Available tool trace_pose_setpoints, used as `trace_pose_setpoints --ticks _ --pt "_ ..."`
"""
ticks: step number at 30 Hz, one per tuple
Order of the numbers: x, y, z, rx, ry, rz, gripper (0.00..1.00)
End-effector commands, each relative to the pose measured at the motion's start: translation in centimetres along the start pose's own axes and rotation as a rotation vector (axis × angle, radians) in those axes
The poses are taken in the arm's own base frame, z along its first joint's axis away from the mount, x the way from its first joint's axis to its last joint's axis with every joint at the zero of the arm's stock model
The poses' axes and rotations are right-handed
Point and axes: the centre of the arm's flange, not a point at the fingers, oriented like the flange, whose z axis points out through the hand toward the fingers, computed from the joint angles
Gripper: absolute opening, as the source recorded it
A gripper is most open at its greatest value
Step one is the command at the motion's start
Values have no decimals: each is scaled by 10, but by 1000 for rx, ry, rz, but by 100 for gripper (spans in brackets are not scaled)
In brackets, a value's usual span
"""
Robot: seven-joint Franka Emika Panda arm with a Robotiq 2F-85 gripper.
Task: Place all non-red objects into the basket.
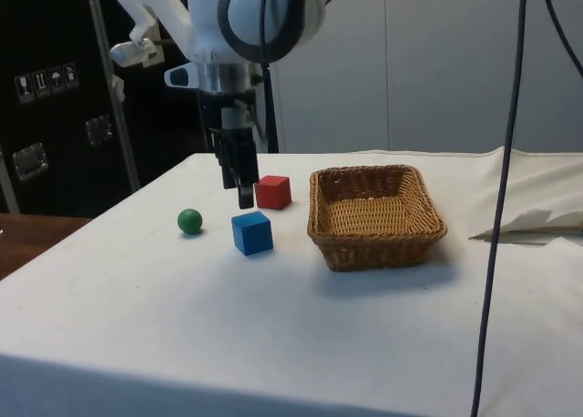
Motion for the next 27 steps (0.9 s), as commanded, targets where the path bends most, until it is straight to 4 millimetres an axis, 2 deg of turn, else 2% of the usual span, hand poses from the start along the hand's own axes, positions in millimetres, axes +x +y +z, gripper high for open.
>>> trace_pose_setpoints --ticks 1,27 --pt "0 -1 4 1 8 -10 100" --pt "-2 -4 41 -2 -4 -72 100"
